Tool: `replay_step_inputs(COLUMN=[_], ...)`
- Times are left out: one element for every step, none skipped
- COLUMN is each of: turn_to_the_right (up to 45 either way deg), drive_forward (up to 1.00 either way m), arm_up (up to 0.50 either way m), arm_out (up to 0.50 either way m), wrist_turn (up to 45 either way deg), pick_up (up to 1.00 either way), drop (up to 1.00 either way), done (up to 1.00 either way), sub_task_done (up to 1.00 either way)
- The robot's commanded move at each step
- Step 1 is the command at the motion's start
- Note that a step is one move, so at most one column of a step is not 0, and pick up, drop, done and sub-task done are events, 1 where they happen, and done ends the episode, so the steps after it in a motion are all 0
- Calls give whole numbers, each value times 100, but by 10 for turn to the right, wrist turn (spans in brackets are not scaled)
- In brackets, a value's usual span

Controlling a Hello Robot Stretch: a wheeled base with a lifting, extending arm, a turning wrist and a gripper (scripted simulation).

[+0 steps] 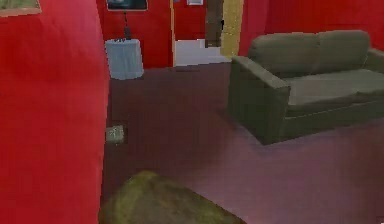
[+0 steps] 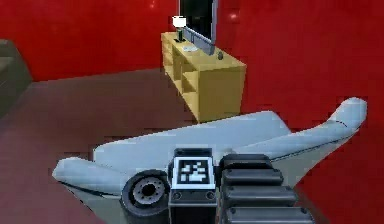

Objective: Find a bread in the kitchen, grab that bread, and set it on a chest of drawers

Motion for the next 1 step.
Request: replay_step_inputs(turn_to_the_right=[0], drive_forward=[100], arm_up=[0], arm_out=[0], wrist_turn=[0], pick_up=[0], drop=[0], done=[0], sub_task_done=[0])
